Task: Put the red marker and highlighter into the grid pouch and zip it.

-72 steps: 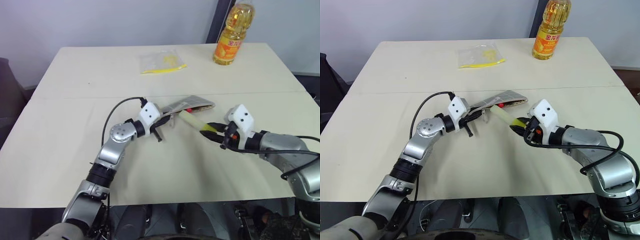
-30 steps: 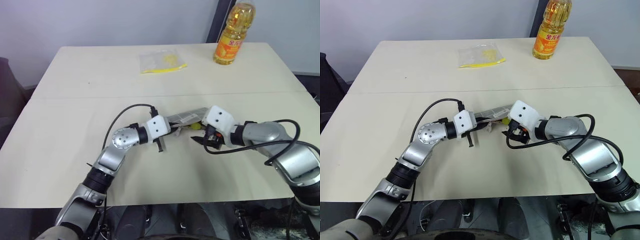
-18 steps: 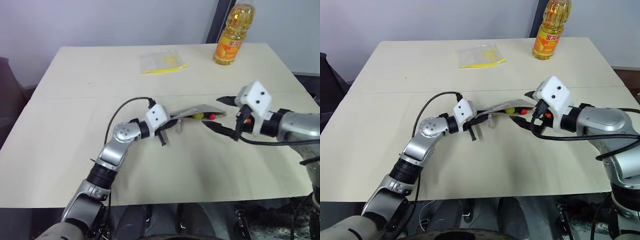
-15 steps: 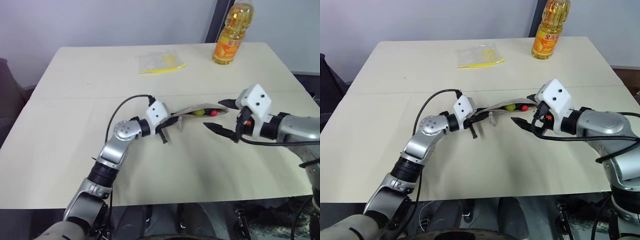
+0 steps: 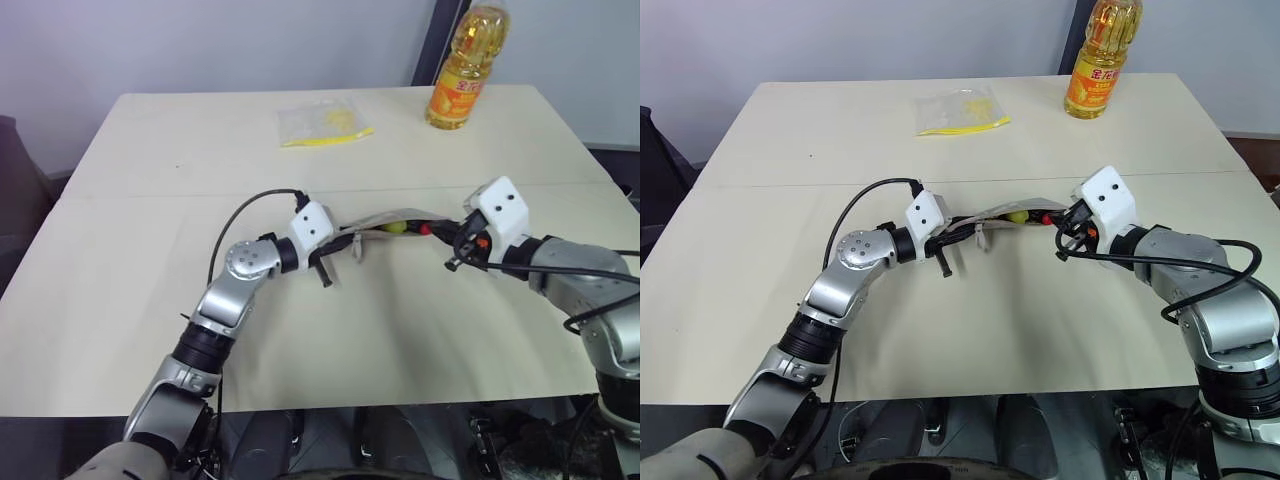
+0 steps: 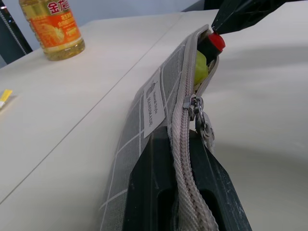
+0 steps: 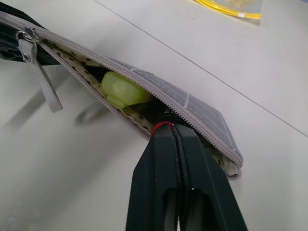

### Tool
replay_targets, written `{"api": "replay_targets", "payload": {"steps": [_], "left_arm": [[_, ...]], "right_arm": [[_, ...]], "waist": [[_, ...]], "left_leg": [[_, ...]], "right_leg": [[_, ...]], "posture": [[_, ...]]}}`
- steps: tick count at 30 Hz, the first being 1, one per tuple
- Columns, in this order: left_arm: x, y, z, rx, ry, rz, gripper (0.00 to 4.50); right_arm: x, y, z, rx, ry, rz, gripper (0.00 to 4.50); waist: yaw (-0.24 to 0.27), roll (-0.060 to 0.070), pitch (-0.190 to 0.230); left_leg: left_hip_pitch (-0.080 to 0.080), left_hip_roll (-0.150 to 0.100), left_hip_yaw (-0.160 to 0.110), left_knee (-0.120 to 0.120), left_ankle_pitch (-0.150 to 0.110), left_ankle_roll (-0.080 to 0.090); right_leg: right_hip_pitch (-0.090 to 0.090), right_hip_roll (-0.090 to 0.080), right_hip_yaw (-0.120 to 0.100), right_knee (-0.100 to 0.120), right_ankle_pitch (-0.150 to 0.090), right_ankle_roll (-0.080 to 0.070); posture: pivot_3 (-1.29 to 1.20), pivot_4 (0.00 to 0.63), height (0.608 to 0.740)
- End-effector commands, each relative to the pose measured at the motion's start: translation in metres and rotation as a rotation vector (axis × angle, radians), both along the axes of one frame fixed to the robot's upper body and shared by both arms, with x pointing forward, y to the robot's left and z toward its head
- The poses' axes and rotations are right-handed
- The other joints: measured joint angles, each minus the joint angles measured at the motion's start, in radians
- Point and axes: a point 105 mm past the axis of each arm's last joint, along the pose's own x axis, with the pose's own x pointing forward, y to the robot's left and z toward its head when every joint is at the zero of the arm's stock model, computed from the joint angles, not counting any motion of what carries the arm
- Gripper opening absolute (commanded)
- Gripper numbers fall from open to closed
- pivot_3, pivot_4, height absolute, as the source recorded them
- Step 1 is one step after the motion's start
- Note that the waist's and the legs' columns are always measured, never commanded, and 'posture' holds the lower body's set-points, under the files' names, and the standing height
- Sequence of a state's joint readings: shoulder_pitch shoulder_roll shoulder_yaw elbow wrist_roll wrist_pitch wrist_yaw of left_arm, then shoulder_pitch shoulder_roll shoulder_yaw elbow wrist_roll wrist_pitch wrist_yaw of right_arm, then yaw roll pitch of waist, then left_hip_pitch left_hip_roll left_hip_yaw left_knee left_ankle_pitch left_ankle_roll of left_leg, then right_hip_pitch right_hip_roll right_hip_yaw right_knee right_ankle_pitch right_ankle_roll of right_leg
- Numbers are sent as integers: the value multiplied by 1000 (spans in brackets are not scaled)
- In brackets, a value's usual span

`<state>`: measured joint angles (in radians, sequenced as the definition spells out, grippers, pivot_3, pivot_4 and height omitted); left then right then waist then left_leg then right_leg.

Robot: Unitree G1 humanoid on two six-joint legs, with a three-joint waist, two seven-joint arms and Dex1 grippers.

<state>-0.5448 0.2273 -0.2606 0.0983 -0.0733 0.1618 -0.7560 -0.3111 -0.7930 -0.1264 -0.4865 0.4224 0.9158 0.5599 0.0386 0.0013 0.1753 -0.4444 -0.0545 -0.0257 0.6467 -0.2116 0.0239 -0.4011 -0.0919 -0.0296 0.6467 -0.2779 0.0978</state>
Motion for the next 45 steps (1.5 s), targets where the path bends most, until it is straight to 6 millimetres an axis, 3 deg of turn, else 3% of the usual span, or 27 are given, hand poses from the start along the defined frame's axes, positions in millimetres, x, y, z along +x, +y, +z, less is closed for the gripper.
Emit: {"api": "replay_targets", "payload": {"steps": [1,9,17,21,29,41,45], "left_arm": [[-3,-2,12,-19,-56,-9,0],[-3,-4,13,-28,-55,-14,0],[-5,-5,12,-31,-50,-21,0],[-5,-5,11,-28,-49,-20,0],[-4,-4,11,-24,-50,-21,0],[-5,-4,14,-37,-54,-19,0],[-4,-5,15,-42,-52,-19,0]], "right_arm": [[0,-1,2,-24,-26,-1,56],[3,2,-5,-21,-15,-1,56],[0,28,-1,3,-28,79,56],[-2,31,4,-1,-43,92,56],[-2,24,10,-18,-55,73,56],[17,-20,-4,-63,-10,-149,56],[19,-22,-2,-68,-26,-164,56]], "waist": [[0,0,0],[0,0,0],[0,0,0],[1,0,0],[0,0,0],[0,0,0],[0,0,0]], "left_leg": [[0,0,0,0,0,0],[0,0,0,0,0,0],[0,0,0,0,0,0],[0,0,0,0,0,0],[0,0,0,0,0,0],[0,0,0,0,0,0],[0,0,0,0,0,0]], "right_leg": [[0,0,0,0,0,0],[0,0,0,0,0,0],[0,0,0,0,0,0],[0,0,0,0,0,0],[0,0,0,0,0,0],[0,0,0,0,0,0],[0,0,0,0,0,0]], "posture": [[0,150,740],[0,150,740],[0,150,740],[0,150,740],[0,150,740],[0,150,740],[0,150,740]]}}
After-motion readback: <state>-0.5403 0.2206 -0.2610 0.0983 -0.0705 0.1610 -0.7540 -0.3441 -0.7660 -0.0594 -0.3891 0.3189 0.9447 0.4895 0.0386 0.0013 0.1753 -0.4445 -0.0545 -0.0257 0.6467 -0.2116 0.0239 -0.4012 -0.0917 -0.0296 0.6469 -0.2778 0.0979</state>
